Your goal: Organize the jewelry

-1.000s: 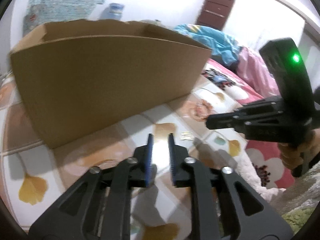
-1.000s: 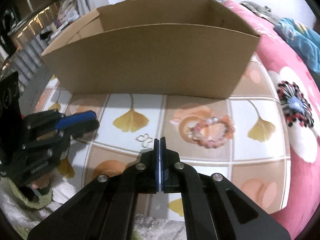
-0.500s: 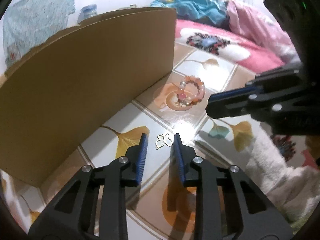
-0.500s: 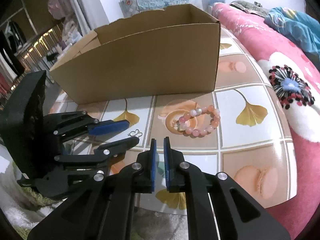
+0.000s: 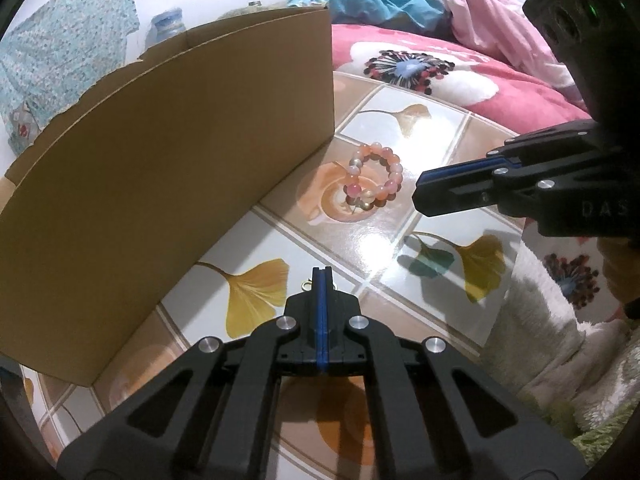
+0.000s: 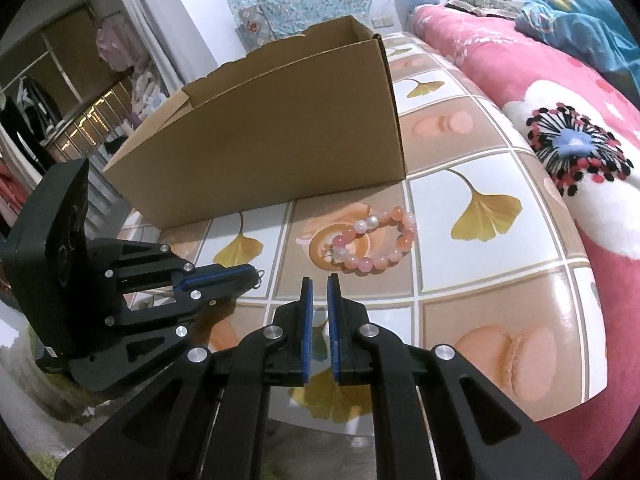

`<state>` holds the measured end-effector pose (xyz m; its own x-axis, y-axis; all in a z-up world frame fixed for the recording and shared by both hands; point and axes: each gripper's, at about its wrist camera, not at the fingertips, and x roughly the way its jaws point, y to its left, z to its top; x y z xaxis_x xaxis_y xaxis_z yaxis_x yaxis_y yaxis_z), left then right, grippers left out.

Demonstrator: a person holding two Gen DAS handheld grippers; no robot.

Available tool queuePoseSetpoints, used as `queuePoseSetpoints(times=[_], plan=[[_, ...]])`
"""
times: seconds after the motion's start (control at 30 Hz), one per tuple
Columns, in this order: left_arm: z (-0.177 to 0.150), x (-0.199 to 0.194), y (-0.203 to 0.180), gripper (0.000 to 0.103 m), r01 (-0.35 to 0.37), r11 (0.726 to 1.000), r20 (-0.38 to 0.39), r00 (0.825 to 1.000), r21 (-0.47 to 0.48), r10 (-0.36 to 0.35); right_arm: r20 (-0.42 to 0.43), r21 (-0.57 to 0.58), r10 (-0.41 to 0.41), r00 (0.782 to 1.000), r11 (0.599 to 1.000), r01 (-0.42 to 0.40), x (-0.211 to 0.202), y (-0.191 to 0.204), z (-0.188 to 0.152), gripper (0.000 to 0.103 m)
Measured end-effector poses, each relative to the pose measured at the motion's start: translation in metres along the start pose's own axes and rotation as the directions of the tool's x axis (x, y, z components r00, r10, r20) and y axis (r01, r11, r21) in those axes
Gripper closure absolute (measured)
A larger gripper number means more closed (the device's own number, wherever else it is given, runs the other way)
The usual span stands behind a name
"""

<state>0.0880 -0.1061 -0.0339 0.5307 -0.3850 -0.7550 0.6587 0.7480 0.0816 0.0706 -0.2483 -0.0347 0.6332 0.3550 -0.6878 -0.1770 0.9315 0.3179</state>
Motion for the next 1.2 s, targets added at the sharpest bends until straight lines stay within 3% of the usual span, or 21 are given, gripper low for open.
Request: queuePoseSetpoints(times=[0.17, 0.3, 0.5, 0.67, 0.83, 1.2], plan=[[0.002, -0.014, 0.005, 0.103, 0.002, 0.999, 0.045, 0.999, -0.038, 0.000, -0.021, -0.031, 0.029, 0.999, 0.999, -0.030, 0.003, 0.004, 0.001, 0.095], [-0.004, -0.016, 0.016, 0.103, -0.026, 0.994, 0.038, 0.999, -0.106, 0.031, -0.062, -0.102, 0.027, 0.998, 0.994, -0.033, 0.012, 0.019, 0.001, 0.070], [-0.020, -0.022, 0.038, 0.103, -0.049, 0.974, 0.040, 0.997, -0.219, 0.059, -0.094, -0.156, 0.011, 0.996, 0.987, -0.026, 0.033, 0.052, 0.008, 0.070], [-0.035, -0.029, 0.060, 0.103, -0.047, 0.955, 0.056, 0.996, -0.292, 0.066, -0.101, -0.295, -0.057, 0.993, 0.955, 0.025, 0.053, 0.080, 0.003, 0.070], [-0.044, -0.030, 0.071, 0.103, -0.027, 0.948, 0.078, 0.995, -0.316, 0.054, -0.138, -0.383, -0.115, 0.984, 0.922, 0.055, 0.064, 0.084, 0.008, 0.074], [-0.051, -0.028, 0.075, 0.103, 0.035, 0.946, 0.119, 0.993, -0.323, 0.004, -0.231, -0.442, -0.153, 0.961, 0.896, 0.036, 0.075, 0.089, 0.022, 0.075]])
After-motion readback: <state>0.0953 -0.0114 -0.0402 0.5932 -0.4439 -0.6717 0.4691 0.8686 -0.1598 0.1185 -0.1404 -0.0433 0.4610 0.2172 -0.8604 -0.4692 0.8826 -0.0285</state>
